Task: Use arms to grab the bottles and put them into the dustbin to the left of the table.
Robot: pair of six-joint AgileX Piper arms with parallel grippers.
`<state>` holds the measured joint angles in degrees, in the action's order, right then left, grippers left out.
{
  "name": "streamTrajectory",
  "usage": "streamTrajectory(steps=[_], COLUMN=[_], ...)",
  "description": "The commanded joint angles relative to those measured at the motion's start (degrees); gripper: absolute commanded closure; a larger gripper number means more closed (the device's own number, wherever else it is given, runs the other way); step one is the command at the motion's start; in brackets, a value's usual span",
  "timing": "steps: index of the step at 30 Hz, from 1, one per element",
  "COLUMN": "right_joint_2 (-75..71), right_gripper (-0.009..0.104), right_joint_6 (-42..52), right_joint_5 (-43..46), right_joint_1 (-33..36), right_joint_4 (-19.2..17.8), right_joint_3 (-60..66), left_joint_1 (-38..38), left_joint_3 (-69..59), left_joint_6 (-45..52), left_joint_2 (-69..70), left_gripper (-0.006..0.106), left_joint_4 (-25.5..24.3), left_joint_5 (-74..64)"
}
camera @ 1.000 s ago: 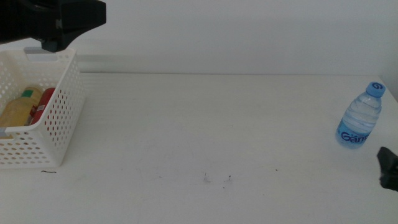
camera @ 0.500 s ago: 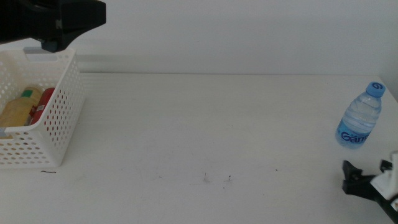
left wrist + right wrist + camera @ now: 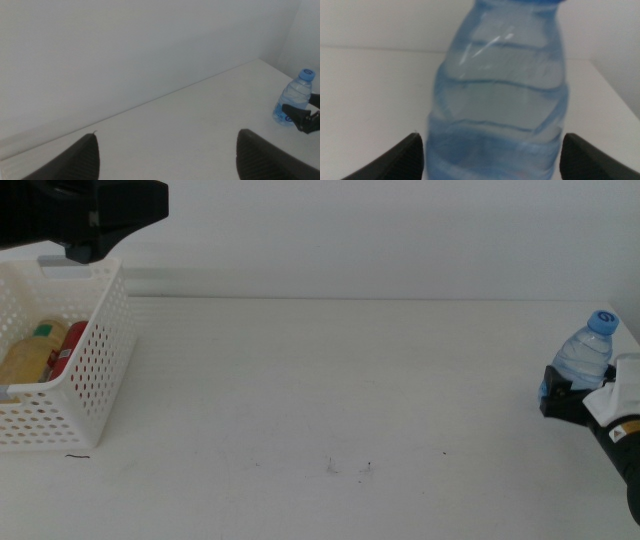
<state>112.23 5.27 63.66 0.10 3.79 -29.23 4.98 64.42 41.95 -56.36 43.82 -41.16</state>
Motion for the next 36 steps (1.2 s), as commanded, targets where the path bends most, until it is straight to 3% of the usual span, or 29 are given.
streamTrajectory(steps=[1, 9, 11, 12, 14, 16, 22, 25, 30, 36], right_joint_2=[0.5, 4.2, 4.5, 4.5, 4.5, 3.3, -0.3, 0.9, 7.3, 16.1], right_gripper=[0.004, 0.004, 0.011, 0.021, 0.054, 0.096, 0.097, 0.097, 0.098, 0.098], right_joint_6=[0.8, 0.8, 0.8, 0.8, 0.8, 0.4, -5.7, -12.0, -15.9, -15.8], right_joint_5=[-0.7, -0.9, -0.7, -0.8, -0.5, -0.4, -2.8, -11.0, -18.2, -22.6], right_joint_1=[-0.2, -0.2, -0.2, -0.2, -0.1, 0.7, 10.0, 16.1, 25.6, 30.3], right_joint_4=[2.1, 2.5, 2.5, 2.5, 2.5, -0.2, -15.2, -20.3, -23.6, -24.5], right_joint_3=[-1.5, -5.4, -5.6, -5.7, -5.7, -5.7, -12.7, -21.1, -35.9, -48.0], left_joint_1=[0.2, 0.2, 0.2, 0.2, 0.2, 0.2, 0.2, 0.2, 0.2, 0.2], left_joint_3=[-0.2, -0.2, -0.2, -0.2, -0.2, -0.2, -0.2, -0.2, -0.2, -0.2], left_joint_6=[0.2, 0.2, 0.2, 0.2, 0.2, 0.2, 0.2, 0.2, 0.2, 0.2], left_joint_2=[0.2, 0.2, 0.2, 0.2, 0.2, 0.2, 0.2, 0.2, 0.2, 0.2], left_gripper=[0.007, 0.007, 0.007, 0.007, 0.007, 0.007, 0.007, 0.007, 0.007, 0.007], left_joint_4=[0.1, -1.9, -2.0, -2.0, -2.0, -2.0, -2.0, -2.0, -2.1, -2.1], left_joint_5=[0.5, 0.5, 0.5, 0.5, 0.5, 0.5, 0.6, 0.6, 0.7, 0.7])
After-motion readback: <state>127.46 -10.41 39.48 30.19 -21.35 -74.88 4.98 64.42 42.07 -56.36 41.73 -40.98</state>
